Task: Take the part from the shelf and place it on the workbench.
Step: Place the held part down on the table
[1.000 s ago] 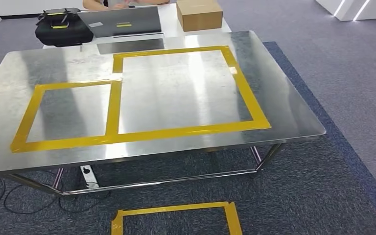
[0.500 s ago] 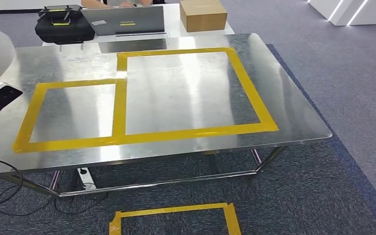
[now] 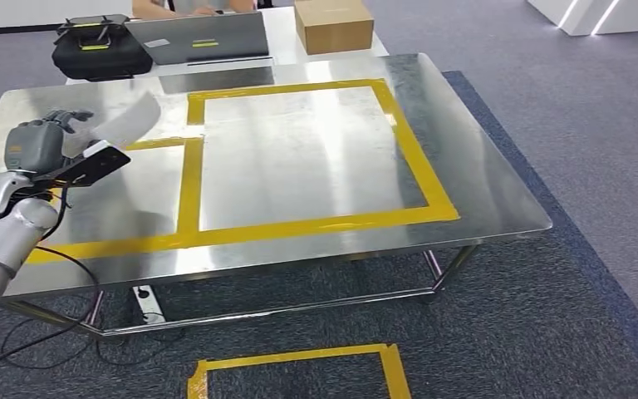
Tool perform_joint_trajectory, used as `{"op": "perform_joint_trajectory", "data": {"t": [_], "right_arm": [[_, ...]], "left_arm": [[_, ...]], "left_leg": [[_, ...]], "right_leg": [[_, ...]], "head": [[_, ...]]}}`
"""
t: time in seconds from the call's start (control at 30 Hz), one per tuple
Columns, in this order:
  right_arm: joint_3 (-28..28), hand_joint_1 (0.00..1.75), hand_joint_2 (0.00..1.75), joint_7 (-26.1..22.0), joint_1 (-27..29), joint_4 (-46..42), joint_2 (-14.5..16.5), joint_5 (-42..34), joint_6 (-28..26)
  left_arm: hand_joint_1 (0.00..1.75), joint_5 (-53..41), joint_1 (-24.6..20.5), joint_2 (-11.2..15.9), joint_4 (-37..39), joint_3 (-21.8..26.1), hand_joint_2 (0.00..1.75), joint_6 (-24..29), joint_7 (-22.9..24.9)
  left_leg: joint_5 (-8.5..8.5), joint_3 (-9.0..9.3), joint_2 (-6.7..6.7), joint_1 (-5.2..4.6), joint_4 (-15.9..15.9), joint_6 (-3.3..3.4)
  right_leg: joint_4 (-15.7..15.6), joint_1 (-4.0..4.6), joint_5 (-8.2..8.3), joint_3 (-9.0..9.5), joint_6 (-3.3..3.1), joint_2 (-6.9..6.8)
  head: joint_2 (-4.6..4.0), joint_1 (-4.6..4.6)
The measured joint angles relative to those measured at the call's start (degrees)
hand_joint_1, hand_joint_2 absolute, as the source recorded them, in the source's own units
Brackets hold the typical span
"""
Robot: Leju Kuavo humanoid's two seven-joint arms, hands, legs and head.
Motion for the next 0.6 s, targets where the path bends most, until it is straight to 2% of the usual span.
{"op": "perform_joint_trajectory", "data": {"t": [0.07,0.1,0.13,0.17,0.2,0.23,0.3,0.33,0.43,0.47,0.53,0.6], "right_arm": [[0.0,0.0,0.0,0.0,0.0,0.0,0.0,0.0,0.1],[0.0,0.0,0.0,0.0,0.1,0.0,0.0,0.0,0.1],[0.0,0.0,0.0,0.0,0.1,0.0,0.0,0.0,0.1],[0.0,0.0,0.0,0.0,0.1,0.0,0.0,0.0,0.1],[0.0,0.0,0.0,0.0,0.1,0.0,0.0,0.0,0.2],[0.0,0.0,0.0,0.0,0.1,0.0,0.0,0.0,0.2],[0.0,0.0,0.0,0.0,0.1,0.0,0.0,0.0,0.2],[0.0,0.0,0.0,0.0,0.1,0.0,0.0,0.0,0.2],[0.0,0.0,0.0,0.0,0.1,0.0,0.0,0.0,0.2],[0.0,0.0,0.0,0.0,0.1,0.0,0.0,0.0,0.2],[0.0,0.0,0.0,0.0,0.1,0.0,-0.1,0.0,0.2],[0.0,0.0,0.0,0.0,0.2,0.0,-0.1,0.0,0.2]], "left_arm": [[0.0,0.1,-0.3,-0.3,0.1,-0.5,1.75,0.0,0.1],[0.0,0.1,-0.3,-0.4,0.2,-0.7,1.75,0.0,0.2],[0.0,0.1,-0.2,-0.5,0.3,-0.9,1.75,0.0,0.2],[0.0,0.1,-0.2,-0.6,0.4,-1.1,1.75,0.0,0.2],[0.0,0.1,-0.2,-0.7,0.4,-1.2,1.75,0.0,0.2],[0.0,0.1,-0.3,-0.7,0.4,-1.3,1.75,0.0,0.2],[0.0,0.1,-0.6,-0.8,0.4,-1.4,1.75,0.0,0.2],[0.0,0.1,-0.7,-0.8,0.4,-1.5,1.75,0.0,0.2],[0.0,0.1,-0.8,-1.0,0.4,-1.6,1.75,0.0,0.2],[0.0,0.1,-0.9,-1.0,0.4,-1.6,1.75,0.0,0.2],[0.0,0.1,-1.0,-1.2,0.4,-1.7,1.75,0.0,0.2],[0.0,0.2,-0.9,-1.3,0.5,-1.8,0.87,-0.1,0.2]], "left_leg": [[-3.58,-3.13,-0.03,0.04,7.2,-0.31],[-4.8,-4.71,-0.04,0.05,10.6,-0.41],[-5.08,-5.64,-0.04,0.04,12.5,-0.43],[-4.2,-5.57,-0.05,0.04,12.2,-0.36],[-2.36,-4.42,-0.05,0.03,9.7,-0.21],[-0.14,-2.56,-0.05,0.0,5.7,0.03],[2.32,0.73,-0.04,-0.26,-1.2,0.51],[2.55,1.47,-0.06,-0.42,-2.8,0.7],[2.55,1.71,-0.09,-0.48,-3.8,1.37],[2.72,1.82,-0.04,-0.34,-4.0,1.7],[2.94,2.0,0.05,-0.1,-4.3,2.22],[2.93,1.93,0.07,-0.1,-4.3,2.36]], "right_leg": [[0.0,0.01,-0.02,0.02,-0.28,0.06],[0.0,0.04,-0.05,0.04,-0.32,0.11],[0.0,0.08,-0.07,0.07,-0.35,0.17],[0.0,0.11,-0.09,0.12,-0.35,0.24],[0.1,0.13,-0.13,0.21,-0.32,0.3],[0.1,0.16,-0.19,0.33,-0.26,0.36],[0.3,0.33,-0.3,0.36,0.04,0.42],[0.3,0.38,-0.32,0.29,0.26,0.43],[0.3,0.32,-0.37,0.06,1.12,0.38],[0.9,0.3,-0.92,-0.3,1.46,0.33],[5.6,0.13,-3.73,-2.64,2.11,0.22],[13.4,-0.09,-7.1,-6.31,2.61,0.13]], "head": [[0.0,-0.21],[0.0,-0.19],[0.0,-0.2],[0.0,-0.2],[0.0,-0.2],[0.0,-0.21],[0.0,-0.18],[0.0,-0.15],[0.0,-0.12],[0.0,-0.08],[0.0,0.02],[0.0,0.12]]}}
